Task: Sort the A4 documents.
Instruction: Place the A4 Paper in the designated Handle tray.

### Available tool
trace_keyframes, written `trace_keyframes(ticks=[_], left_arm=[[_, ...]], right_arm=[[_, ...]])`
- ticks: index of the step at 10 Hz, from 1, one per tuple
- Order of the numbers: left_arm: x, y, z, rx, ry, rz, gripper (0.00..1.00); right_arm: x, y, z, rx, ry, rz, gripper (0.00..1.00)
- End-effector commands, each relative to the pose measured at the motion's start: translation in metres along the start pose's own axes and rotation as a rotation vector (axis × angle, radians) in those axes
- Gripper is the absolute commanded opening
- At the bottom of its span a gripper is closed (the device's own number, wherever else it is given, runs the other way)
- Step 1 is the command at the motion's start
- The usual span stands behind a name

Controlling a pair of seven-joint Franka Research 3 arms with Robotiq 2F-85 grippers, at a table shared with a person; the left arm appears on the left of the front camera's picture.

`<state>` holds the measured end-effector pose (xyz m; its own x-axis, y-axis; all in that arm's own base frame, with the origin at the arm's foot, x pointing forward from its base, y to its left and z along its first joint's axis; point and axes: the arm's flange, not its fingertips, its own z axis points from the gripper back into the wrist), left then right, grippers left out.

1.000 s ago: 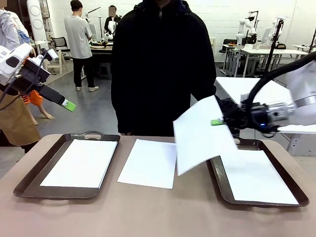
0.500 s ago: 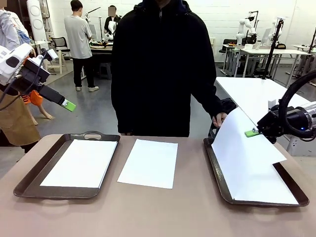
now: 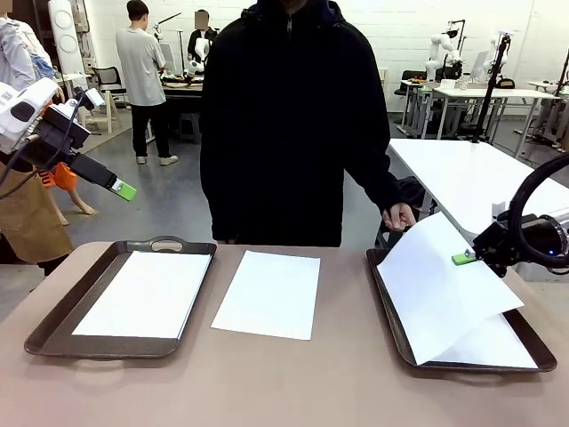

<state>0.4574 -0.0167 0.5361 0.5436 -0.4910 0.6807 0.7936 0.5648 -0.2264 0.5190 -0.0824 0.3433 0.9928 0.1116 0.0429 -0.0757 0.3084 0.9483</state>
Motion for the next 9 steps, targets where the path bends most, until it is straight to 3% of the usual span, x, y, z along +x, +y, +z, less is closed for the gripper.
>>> trace_keyframes(ticks=[1,9], left_arm=[[0.0,-0.001,0.0,0.001,0.0,-0.006,1.0],[0.0,-0.001,0.0,0.001,0.0,-0.006,1.0]], right_arm=[[-0.003,-0.007,0.005,-0.038,-0.022,-0.003,0.01],[-0.004,-0.025,-0.002,-0.408,-0.026,-0.071,0.01]])
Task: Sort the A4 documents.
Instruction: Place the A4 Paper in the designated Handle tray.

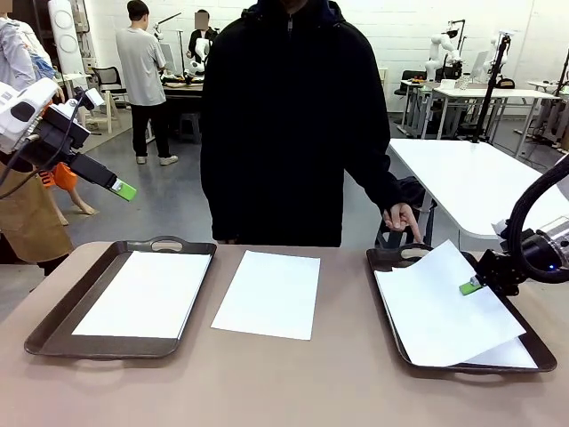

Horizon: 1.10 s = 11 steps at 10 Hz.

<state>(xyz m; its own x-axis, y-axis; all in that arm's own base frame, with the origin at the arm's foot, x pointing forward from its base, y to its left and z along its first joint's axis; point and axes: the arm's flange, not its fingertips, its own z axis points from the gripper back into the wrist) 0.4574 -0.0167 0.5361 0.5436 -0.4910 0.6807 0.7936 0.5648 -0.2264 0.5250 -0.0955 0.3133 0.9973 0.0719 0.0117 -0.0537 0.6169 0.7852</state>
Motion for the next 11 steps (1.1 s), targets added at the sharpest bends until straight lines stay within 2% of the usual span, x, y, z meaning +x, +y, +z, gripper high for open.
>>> trace_keyframes(ticks=[1,3,7,8,9,10,11], left_arm=[[0.0,-0.001,0.0,0.001,0.0,-0.006,1.0],[0.0,-0.001,0.0,0.001,0.0,-0.006,1.0],[0.0,-0.001,0.0,0.001,0.0,-0.006,1.0],[0.0,-0.001,0.0,0.001,0.0,-0.006,1.0],[0.0,-0.001,0.0,0.001,0.0,-0.006,1.0],[0.0,-0.001,0.0,0.001,0.0,-0.006,1.0],[0.0,-0.001,0.0,0.001,0.0,-0.006,1.0]], right_arm=[[-0.009,0.009,-0.003,-0.112,-0.013,-0.028,0.01],[-0.011,0.009,-0.004,-0.184,-0.039,-0.045,0.01],[-0.016,0.009,-0.005,-0.223,-0.094,-0.075,0.01],[-0.016,0.012,-0.002,-0.249,-0.098,-0.079,0.13],[-0.015,0.017,0.0,-0.284,-0.104,-0.059,0.16],[-0.014,0.021,0.001,-0.311,-0.111,-0.047,0.29],[-0.013,0.022,0.002,-0.337,-0.11,-0.045,0.33]])
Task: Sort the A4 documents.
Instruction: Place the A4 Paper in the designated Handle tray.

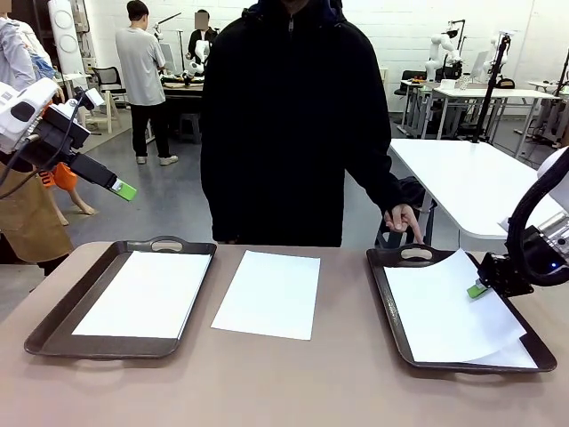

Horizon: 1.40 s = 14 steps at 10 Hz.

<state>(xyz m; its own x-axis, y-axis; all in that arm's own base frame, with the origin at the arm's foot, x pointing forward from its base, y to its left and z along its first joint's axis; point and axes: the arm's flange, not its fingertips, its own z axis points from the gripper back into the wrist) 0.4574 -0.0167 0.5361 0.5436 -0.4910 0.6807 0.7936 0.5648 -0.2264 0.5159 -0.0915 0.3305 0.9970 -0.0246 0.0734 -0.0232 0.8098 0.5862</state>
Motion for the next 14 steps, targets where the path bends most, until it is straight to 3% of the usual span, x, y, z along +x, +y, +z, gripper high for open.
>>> trace_keyframes(ticks=[1,2,3,4,5,6,7,8,9,14], left_arm=[[0.0,-0.001,0.0,0.001,0.0,-0.006,1.0],[0.0,-0.001,0.0,0.001,0.0,-0.006,1.0],[0.0,-0.001,0.0,0.001,0.0,-0.006,1.0],[0.0,-0.001,0.0,0.001,0.0,-0.006,1.0],[0.0,-0.001,0.0,0.001,0.0,-0.006,1.0],[0.0,-0.001,0.0,0.001,0.0,-0.006,1.0],[0.0,-0.001,0.0,0.001,0.0,-0.006,1.0],[0.0,-0.001,0.0,0.001,0.0,-0.006,1.0],[0.0,-0.001,0.0,0.001,0.0,-0.006,1.0],[0.0,-0.001,0.0,0.001,0.0,-0.006,1.0]], right_arm=[[-0.004,0.008,-0.001,-0.1,-0.001,0.002,0.46],[-0.003,0.009,0.001,-0.135,-0.007,0.011,0.49],[-0.003,0.011,0.004,-0.155,-0.006,0.014,0.63],[-0.003,0.012,0.007,-0.203,0.0,0.015,0.67],[-0.003,0.013,0.012,-0.215,-0.011,0.012,0.8],[-0.003,0.014,0.015,-0.216,-0.02,0.007,0.84],[-0.003,0.014,0.015,-0.212,-0.02,0.009,0.97],[-0.003,0.015,0.015,-0.207,-0.017,0.009,1.0],[-0.002,0.018,0.013,-0.2,-0.012,0.009,0.93],[0.004,0.011,0.02,-0.185,-0.017,0.029,0.93]])
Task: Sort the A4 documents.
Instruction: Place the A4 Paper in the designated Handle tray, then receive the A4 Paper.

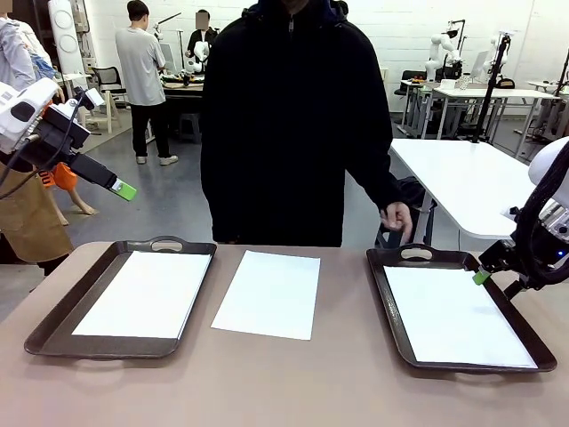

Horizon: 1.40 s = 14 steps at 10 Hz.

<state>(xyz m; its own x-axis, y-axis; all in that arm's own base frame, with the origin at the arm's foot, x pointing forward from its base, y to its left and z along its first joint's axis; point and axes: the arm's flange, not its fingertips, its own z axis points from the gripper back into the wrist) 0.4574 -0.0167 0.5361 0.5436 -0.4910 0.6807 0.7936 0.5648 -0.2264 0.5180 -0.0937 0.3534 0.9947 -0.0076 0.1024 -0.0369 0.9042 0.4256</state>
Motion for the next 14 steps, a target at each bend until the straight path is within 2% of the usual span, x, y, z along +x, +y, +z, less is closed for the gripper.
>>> trace_keyframes(ticks=[1,12,13,14], left_arm=[[0.0,-0.001,0.0,0.001,0.0,-0.006,1.0],[0.0,-0.001,0.0,0.001,0.0,-0.006,1.0],[0.0,-0.001,0.0,0.001,0.0,-0.006,1.0],[0.0,-0.001,0.0,0.001,0.0,-0.006,1.0]], right_arm=[[0.001,-0.001,0.0,-0.001,-0.001,-0.001,0.93],[0.0,0.0,0.0,0.0,0.0,0.0,0.93],[-0.001,0.02,0.037,-0.046,-0.102,0.155,0.93],[-0.007,0.044,0.073,0.009,-0.162,0.304,0.93]])
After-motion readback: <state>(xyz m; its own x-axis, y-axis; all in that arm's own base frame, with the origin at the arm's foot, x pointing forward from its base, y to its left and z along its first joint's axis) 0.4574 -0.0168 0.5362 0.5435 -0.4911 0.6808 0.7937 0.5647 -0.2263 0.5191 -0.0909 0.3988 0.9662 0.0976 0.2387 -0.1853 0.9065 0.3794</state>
